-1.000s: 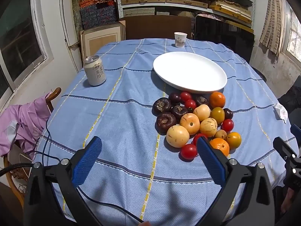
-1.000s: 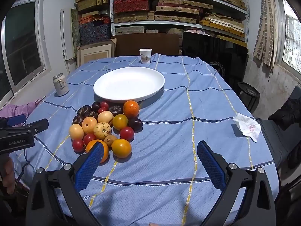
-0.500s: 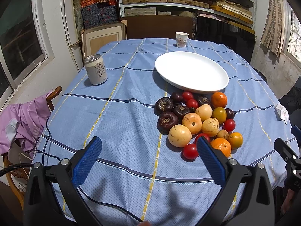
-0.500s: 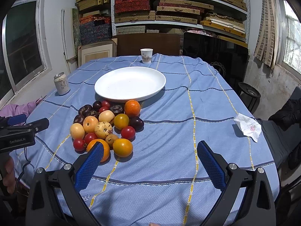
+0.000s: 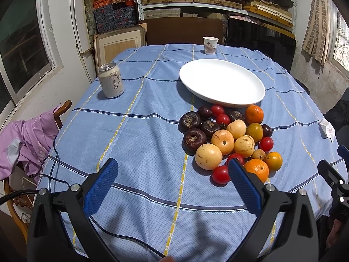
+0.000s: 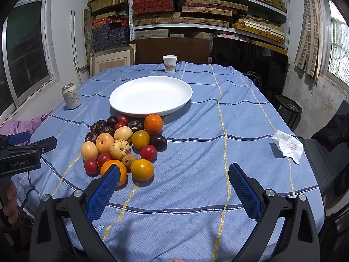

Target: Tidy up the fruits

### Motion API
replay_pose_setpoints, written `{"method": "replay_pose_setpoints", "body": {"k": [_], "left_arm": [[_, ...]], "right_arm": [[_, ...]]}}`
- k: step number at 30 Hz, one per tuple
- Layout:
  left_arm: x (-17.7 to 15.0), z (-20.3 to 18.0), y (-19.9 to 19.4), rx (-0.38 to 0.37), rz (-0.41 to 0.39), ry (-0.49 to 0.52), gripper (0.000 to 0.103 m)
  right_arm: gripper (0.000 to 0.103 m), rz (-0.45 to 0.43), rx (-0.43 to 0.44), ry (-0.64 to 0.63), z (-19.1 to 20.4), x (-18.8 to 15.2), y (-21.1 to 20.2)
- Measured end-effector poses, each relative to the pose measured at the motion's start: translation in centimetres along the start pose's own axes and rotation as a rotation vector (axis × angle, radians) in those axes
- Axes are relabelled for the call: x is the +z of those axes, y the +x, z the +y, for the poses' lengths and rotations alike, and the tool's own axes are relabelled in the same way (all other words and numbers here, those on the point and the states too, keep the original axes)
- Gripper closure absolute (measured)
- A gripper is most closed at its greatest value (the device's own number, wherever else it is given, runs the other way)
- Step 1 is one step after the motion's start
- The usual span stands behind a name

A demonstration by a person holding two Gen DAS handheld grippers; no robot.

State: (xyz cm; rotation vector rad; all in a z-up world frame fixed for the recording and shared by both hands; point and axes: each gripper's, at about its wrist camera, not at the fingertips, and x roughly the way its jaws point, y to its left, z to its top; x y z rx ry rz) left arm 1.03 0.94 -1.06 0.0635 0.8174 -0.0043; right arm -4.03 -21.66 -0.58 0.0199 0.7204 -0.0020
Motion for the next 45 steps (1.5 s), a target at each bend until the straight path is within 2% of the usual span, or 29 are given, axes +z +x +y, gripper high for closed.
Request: {"method": "replay_pose_setpoints", "body": {"k": [45], "left_arm": [[0.25, 0.29, -0.15, 0.005, -0.007, 0.000, 0.004]], "right_arm": [[0.003, -0.011, -0.002, -0.012, 0.39, 0.10, -0.18]]}}
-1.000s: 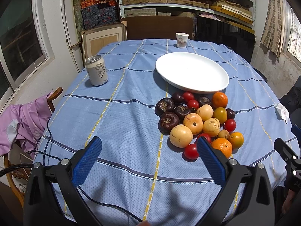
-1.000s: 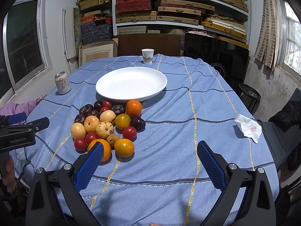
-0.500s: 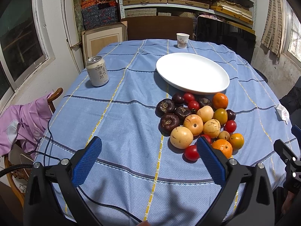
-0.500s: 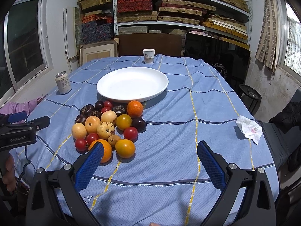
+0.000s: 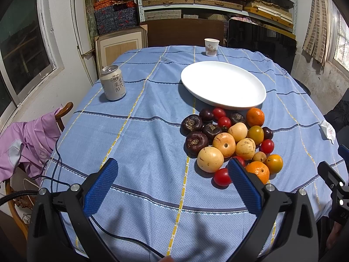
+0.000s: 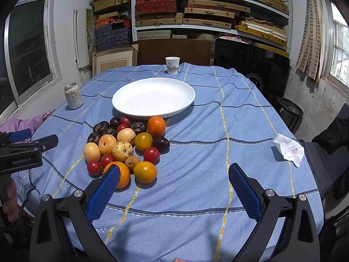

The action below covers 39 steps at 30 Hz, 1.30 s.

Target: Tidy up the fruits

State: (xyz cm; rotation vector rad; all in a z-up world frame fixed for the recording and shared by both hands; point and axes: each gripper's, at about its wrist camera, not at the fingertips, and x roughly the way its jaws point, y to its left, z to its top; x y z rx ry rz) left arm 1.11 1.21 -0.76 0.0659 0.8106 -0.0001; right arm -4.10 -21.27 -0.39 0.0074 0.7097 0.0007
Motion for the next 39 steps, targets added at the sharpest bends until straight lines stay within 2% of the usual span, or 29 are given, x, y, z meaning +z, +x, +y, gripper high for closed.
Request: {"method": "replay_pose_setpoints", "body": {"k": [7, 10, 15, 20, 21, 24, 27, 29, 32, 36, 37, 39], "left_arm": [[0.2, 0.2, 0.0, 0.000, -0.005, 0.005, 0.004], [-0.2, 0.4, 0.2, -0.013, 0.012, -0.022, 0.004], [-3.1, 0.3, 0.4, -0.119, 0.074, -0.083, 0.004], [-4.1, -1.3, 1.4, -0.260, 0.150, 0.002, 0.004], [-4.3, -1.5, 1.8, -0.265, 0.162, 0.017, 0.004], [-3.7, -1.8, 3.3, -0.206, 0.161, 0.039, 0.004], [-2.3, -2.7, 4.3, -0.178, 0.105, 0.091, 0.004], [-1.6, -3.2, 5.1, -0.183, 0.097, 0.107, 0.004], [-0.5, -3.1, 7.1, -0.183, 0.108, 0.092, 0.004], [0.1, -2.1, 8.4, -0.141, 0.100, 0.069, 0.004], [0.0, -2.0, 8.7, -0.136, 0.108, 0.069, 0.006], [-0.3, -2.6, 9.2, -0.155, 0.133, 0.090, 0.021]], "right_arm": [[0.003, 0.004, 0.000, 0.001, 0.1, 0.1, 0.1], [0.003, 0.021, -0.004, 0.011, 0.0, 0.0, 0.4], [0.003, 0.085, 0.075, 0.109, -1.0, -1.4, 1.3], [0.003, 0.111, 0.082, 0.085, -0.2, -2.5, 1.7], [0.004, 0.109, 0.077, 0.067, 0.0, -2.5, 1.9], [0.003, 0.116, 0.060, 0.038, 0.0, -2.3, 2.6], [0.003, 0.126, 0.022, -0.002, 0.0, -2.3, 3.2], [0.003, 0.131, 0.004, -0.023, 0.0, -2.4, 3.4], [0.003, 0.133, -0.008, -0.040, 0.1, -2.5, 3.6], [0.003, 0.135, -0.017, -0.052, 0.0, -2.7, 3.7], [0.003, 0.139, -0.017, -0.051, -0.1, -2.7, 3.8], [0.003, 0.147, -0.014, -0.048, -0.1, -2.7, 4.0]]}}
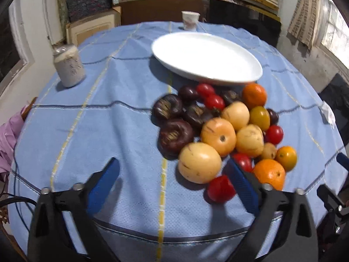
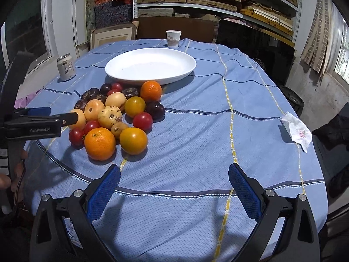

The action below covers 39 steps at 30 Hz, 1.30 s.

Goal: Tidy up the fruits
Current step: 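Grasp the pale yellow round fruit with the left tool while the right tool grasps a yellow-orange tomato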

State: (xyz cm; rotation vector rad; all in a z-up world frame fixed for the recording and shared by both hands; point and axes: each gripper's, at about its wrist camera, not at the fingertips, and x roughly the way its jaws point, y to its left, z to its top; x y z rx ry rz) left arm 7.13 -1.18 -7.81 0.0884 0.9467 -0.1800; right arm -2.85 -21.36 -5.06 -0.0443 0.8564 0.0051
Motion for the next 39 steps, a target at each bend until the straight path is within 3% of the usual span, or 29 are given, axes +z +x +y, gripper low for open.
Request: {"method": "replay_pose_setpoints", "body": {"k": [1, 9, 13, 17, 22, 25, 30, 39], "left_arm": [[-0.1, -0.4, 0.3, -0.004, 0.008, 0.013, 0.028], [0.0, -0.2, 1.2, -0.047, 0.004, -0.020, 0.041], [-0.2, -0.8, 0.9, -0.083, -0.021, 0.005, 0.060], [-0.3, 0.0, 0.7, -0.117, -0.029, -0.022, 0.060], [-0.6, 1.3, -1.4, -0.110, -0.110, -0.054, 0.060], [-0.5, 2.2, -2.9, -0.075, -0.170, -0.074, 0.060], [-0.6, 2.6, -3.3, -0.078, -0.170, -0.085, 0.060], [-0.9, 2.8, -3.2, -0.084, -0.168, -0.078, 0.060]], "right_arm": [[0.003, 0.003, 0.001, 0.000, 0.0, 0.0, 0.1], [0.003, 0.001, -0.015, -0.013, 0.1, 0.1, 0.0], [0.003, 0.005, -0.015, -0.010, 0.0, 0.2, 0.1], [0.003, 0.011, -0.007, -0.018, 0.2, 0.4, 0.3], [0.006, 0.014, 0.021, -0.043, 0.5, 0.9, 0.8], [0.006, 0.026, 0.106, -0.073, 1.3, 1.2, 1.6], [0.027, 0.030, 0.092, -0.115, 2.5, 1.7, 3.2], [0.034, 0.059, 0.134, -0.137, 3.6, 2.3, 5.1]]}}
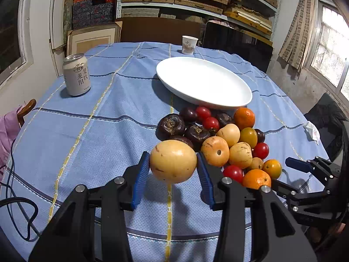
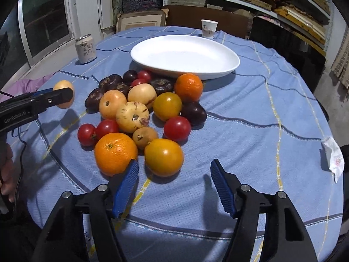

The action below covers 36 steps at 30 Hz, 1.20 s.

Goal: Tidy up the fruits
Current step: 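Grasp the pale yellow round fruit with the left tool while the right tool grasps a yellow-orange tomato, then carry both fruits onto the white plate and open both tools to release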

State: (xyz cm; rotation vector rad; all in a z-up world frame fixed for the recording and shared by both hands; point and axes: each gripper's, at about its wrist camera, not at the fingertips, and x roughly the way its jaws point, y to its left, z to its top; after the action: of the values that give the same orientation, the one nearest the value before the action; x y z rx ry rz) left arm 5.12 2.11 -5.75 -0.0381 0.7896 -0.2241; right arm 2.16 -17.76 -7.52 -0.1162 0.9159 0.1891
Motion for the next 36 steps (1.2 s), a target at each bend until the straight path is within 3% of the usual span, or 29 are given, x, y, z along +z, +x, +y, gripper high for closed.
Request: {"method": "replay_pose_setpoints", "body": {"k": [4, 8, 12, 20, 28, 36], "left_arm": [[0.0, -0.2, 0.3, -0.002, 0.011, 0.007, 0.060], [-0.1, -0.5, 0.2, 0.001, 0.012, 0.018, 0.060], [0.1, -0.5, 0.1, -0.001, 0.009, 0.019, 0.060], [1.9, -0.8, -2.0, -0.028, -0.026, 0.046, 0.060], [9.9, -1.4, -0.4, -0.065, -0.030, 0.061, 0.060], [18.4, -3.0, 6.9, -0.050, 0.013, 0.086, 0.060]], "right_arm": [[0.039, 0.012, 0.010, -0.007, -0.2, 0.6, 0.9], [0.065, 0.037, 0.091, 0.016, -0.4, 0.5, 1.6], [0.065, 0.017, 0.040, -0.005, -0.2, -0.1, 1.0], [0.065, -0.078, -0.028, 0.019, -3.2, 1.1, -2.3], [0.065, -0.177, -0.100, -0.002, -7.2, 8.5, -3.7], [0.065, -0.198, -0.114, -0.044, -9.3, 16.9, 0.3]]}}
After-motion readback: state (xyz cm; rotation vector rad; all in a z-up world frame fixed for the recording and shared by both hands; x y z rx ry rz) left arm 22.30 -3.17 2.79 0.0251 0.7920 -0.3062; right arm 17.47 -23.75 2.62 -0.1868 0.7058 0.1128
